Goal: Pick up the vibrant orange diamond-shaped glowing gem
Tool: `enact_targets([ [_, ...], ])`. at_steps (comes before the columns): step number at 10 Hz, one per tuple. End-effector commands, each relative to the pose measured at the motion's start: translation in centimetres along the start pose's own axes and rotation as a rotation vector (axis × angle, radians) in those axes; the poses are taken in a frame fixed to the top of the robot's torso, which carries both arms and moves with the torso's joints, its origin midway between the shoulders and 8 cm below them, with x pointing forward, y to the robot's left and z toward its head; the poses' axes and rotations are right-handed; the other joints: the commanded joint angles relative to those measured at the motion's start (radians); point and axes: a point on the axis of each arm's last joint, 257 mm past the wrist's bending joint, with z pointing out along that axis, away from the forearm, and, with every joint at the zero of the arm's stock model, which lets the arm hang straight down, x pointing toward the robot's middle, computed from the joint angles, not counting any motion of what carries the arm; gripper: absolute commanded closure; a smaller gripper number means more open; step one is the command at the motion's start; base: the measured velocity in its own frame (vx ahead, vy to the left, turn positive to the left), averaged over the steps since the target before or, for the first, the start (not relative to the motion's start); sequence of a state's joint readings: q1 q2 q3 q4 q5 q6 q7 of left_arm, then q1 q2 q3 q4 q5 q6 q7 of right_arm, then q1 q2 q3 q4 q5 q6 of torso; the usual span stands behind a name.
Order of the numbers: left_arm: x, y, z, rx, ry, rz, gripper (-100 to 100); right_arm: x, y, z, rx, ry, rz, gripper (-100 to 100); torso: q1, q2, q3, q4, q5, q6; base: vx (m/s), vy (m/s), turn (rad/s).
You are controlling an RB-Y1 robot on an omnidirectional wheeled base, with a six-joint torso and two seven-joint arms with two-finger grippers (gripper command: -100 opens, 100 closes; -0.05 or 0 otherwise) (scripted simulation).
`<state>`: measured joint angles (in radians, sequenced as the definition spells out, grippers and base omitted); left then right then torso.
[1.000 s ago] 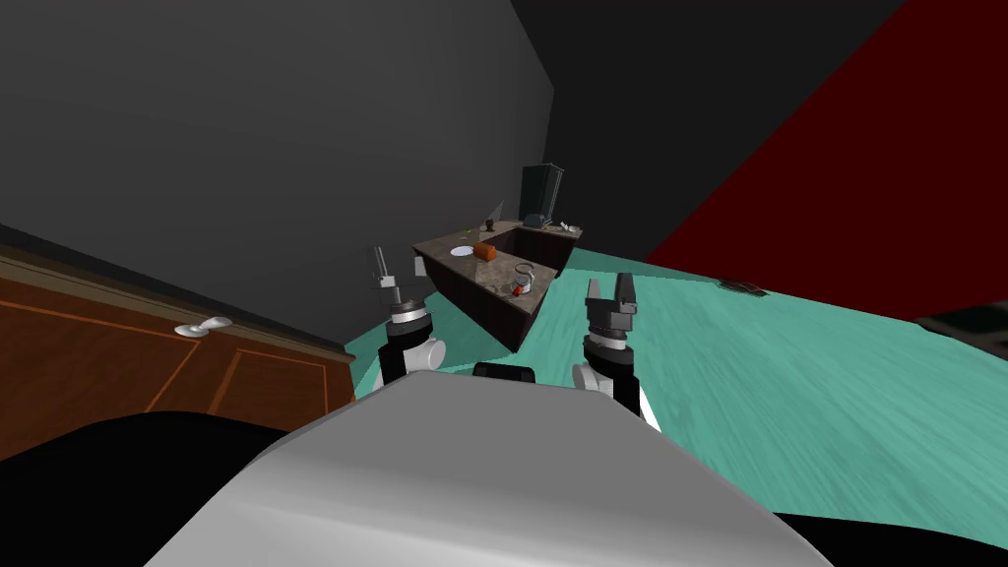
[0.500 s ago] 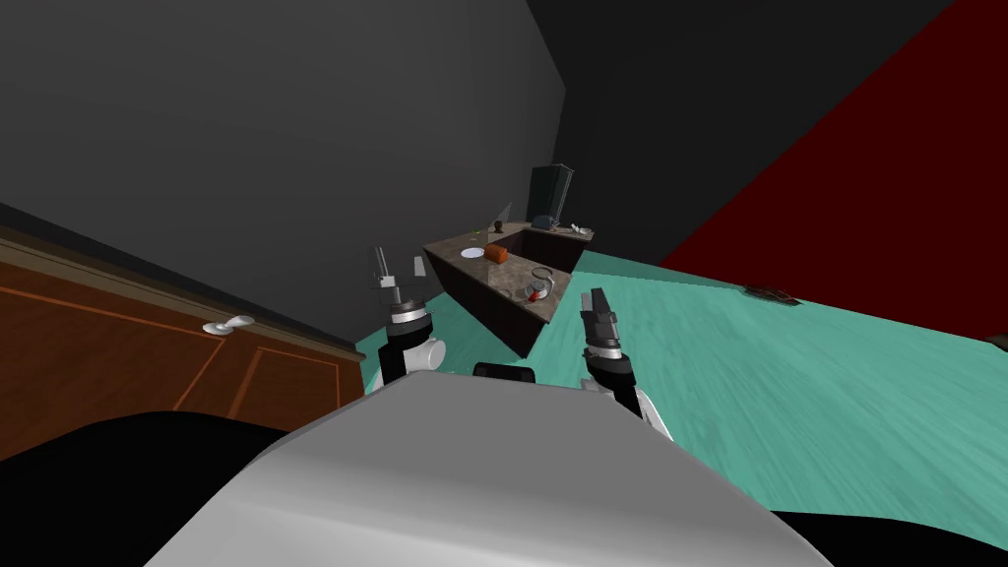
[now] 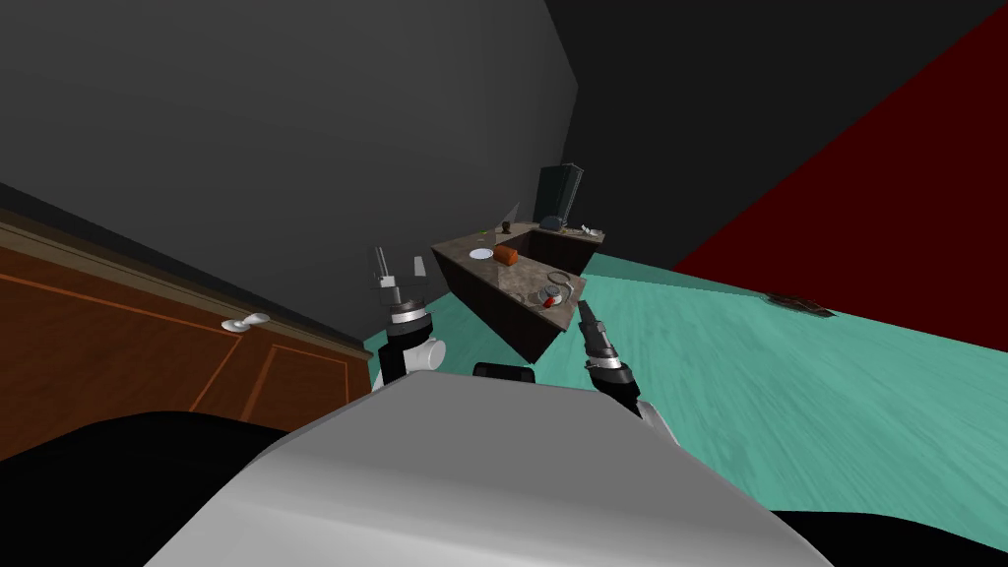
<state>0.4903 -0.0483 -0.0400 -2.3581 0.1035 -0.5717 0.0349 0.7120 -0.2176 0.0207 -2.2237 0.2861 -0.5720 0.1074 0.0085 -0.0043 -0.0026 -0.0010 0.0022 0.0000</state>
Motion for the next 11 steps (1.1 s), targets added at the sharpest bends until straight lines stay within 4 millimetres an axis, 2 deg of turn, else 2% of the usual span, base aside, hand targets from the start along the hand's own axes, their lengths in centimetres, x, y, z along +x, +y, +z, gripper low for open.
enact_targets([
  [1, 0.0, 0.0, 0.0, 0.000, 0.000, 0.000, 0, 1.1, -1.3, -1.3, 0.040, 0.058, -0.064, -100, 0.000, 0.000, 0.000, 0.000, 0.000, 0.000, 0.082, 0.157, 0.091],
  [2, 0.0, 0.0, 0.0, 0.000, 0.000, 0.000, 0, 1.8, -2.5, -2.7, 0.077, 0.102, -0.108, -100, 0.002, 0.000, 0.000, 0.000, 0.000, 0.000, 0.092, 0.224, 0.146],
  [3, 0.0, 0.0, 0.0, 0.000, 0.000, 0.000, 0, 2.1, -2.5, -2.7, 0.075, 0.115, -0.126, -100, 0.006, -0.001, 0.000, 0.000, 0.001, 0.000, 0.086, 0.153, 0.032],
  [4, 0.0, 0.0, 0.0, 0.000, 0.000, 0.000, 0, 2.8, -3.7, -4.2, 0.112, 0.165, -0.176, -100, 0.003, 0.000, 0.000, 0.000, 0.001, 0.000, 0.112, 0.160, 0.108],
  [5, 0.0, 0.0, 0.0, 0.000, 0.000, 0.000, 0, 3.0, -3.8, -4.2, 0.110, 0.173, -0.186, -100, 0.002, -0.001, -0.001, 0.000, 0.000, 0.000, 0.082, 0.124, 0.036],
  [6, 0.0, 0.0, 0.0, 0.000, 0.000, 0.000, 0, 3.7, -5.0, -5.9, 0.148, 0.226, -0.235, -100, 0.000, 0.000, 0.000, 0.000, 0.000, 0.000, 0.075, 0.137, 0.097],
  [7, 0.0, 0.0, 0.0, 0.000, 0.000, 0.000, 0, 3.9, -5.0, -5.9, 0.147, 0.234, -0.246, -100, 0.001, 0.000, 0.000, 0.000, 0.000, 0.000, 0.066, 0.110, 0.049],
  [8, 0.0, 0.0, 0.0, 0.000, 0.000, 0.000, 0, 4.5, -6.3, -7.7, 0.185, 0.290, -0.296, -100, -0.001, 0.001, 0.001, 0.000, 0.000, 0.000, 0.077, 0.142, 0.109],
  [9, 0.0, 0.0, 0.0, 0.000, 0.000, 0.000, 0, 4.7, -6.4, -7.8, 0.184, 0.299, -0.306, -100, 0.001, 0.001, 0.000, 0.000, 0.000, 0.000, 0.064, 0.121, 0.053],
  [10, 0.0, 0.0, 0.0, 0.000, 0.000, 0.000, 0, 5.3, -7.7, -9.8, 0.223, 0.362, -0.361, -100, 0.000, 0.002, 0.001, 0.000, 0.000, 0.000, 0.091, 0.133, 0.120],
  [11, 0.0, 0.0, 0.0, 0.000, 0.000, 0.000, 0, 5.4, -7.7, -9.9, 0.222, 0.368, -0.368, -100, 0.000, 0.000, 0.000, 0.000, 0.000, 0.000, 0.096, 0.114, 0.049],
])
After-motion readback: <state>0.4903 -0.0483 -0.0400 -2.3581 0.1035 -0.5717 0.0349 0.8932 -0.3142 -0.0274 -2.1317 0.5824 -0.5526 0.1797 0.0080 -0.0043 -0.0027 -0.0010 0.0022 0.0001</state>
